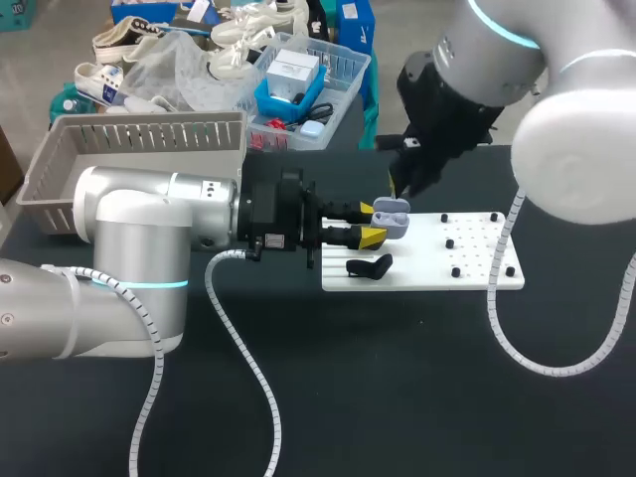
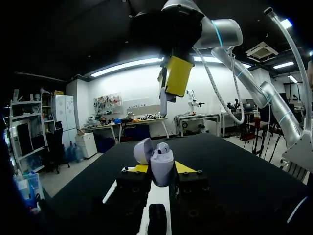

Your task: Pick up each earbud case from the left stands, insert the matching earbuds, close the lid, and place the case in the box.

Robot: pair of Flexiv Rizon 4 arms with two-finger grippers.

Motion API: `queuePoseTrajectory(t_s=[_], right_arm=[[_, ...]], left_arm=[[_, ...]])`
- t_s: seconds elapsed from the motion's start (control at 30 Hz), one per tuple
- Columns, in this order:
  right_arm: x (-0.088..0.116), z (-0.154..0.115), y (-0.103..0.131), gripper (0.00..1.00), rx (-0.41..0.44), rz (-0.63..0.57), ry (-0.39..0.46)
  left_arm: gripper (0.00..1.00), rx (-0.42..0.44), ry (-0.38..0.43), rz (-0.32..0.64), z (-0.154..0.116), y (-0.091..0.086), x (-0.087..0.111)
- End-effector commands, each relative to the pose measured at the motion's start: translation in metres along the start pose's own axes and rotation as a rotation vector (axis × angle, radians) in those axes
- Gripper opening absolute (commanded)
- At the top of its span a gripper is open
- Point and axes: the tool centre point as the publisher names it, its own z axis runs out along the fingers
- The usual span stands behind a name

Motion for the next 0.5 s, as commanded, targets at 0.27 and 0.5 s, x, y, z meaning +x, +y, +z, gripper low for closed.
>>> queuePoseTrajectory(t_s=[0.27,0.5], right_arm=[[-0.0027,0.0124,0.0043,0.0,0.008,0.004,0.043],[-0.0027,0.0124,0.0043,0.0,0.008,0.004,0.043]], left_arm=[[0.0,-0.007,0.001,0.001,0.0005,-0.0014,0.0],[0.0,-0.007,0.001,0.001,0.0005,-0.0014,0.0]])
